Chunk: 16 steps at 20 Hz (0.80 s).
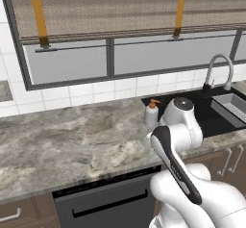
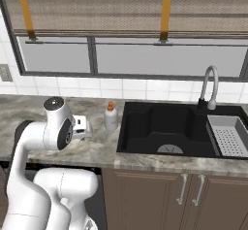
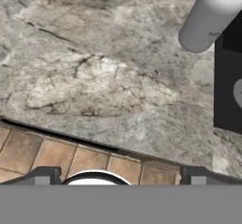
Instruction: Restock the sink supplies by placing the sponge and soap dispenser on the counter and next to the sink. Make sure the soap dispenser is upright.
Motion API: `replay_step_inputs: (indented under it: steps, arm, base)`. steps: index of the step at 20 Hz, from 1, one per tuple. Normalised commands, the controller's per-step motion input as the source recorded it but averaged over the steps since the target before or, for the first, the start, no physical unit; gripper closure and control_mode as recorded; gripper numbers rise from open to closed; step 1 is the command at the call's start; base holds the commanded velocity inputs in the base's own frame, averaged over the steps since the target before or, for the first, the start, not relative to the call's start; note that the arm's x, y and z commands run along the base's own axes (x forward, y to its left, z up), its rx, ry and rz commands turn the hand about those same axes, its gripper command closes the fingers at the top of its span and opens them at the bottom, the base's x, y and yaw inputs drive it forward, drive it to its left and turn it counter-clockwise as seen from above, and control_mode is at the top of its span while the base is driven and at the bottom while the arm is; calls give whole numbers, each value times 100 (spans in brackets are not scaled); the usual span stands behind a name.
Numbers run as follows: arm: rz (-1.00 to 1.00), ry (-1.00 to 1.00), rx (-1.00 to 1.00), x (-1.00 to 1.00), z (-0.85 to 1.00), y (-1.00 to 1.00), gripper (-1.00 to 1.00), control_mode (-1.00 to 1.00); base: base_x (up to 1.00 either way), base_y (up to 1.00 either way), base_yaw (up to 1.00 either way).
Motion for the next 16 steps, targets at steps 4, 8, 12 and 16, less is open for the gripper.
replay_step_inputs:
  steps: [4, 8, 12, 16]
  arm:
    - [0, -1, -1, -8, -10, 1, -100, 100]
    - [0, 0, 0, 0, 0, 0, -100, 100]
    - [0, 0, 0, 0, 0, 0, -100, 100]
    - [0, 0, 0, 0, 0, 0, -100, 100]
  base:
    - [-18, 0, 0]
    - [-99, 50, 0]
    - [-100, 96, 0]
    - [-87, 100, 0]
